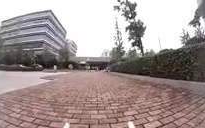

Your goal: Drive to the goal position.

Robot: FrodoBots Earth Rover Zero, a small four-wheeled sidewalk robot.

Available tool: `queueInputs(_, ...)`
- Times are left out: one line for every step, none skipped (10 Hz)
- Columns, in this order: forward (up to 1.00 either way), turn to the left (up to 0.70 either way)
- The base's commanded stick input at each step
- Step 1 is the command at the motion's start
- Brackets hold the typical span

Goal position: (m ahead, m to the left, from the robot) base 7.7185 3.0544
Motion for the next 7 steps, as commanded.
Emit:
queueInputs(0.45, 0.00)
queueInputs(0.45, 0.00)
queueInputs(0.45, 0.00)
queueInputs(0.45, 0.00)
queueInputs(0.45, 0.00)
queueInputs(0.45, 0.00)
queueInputs(0.45, 0.00)
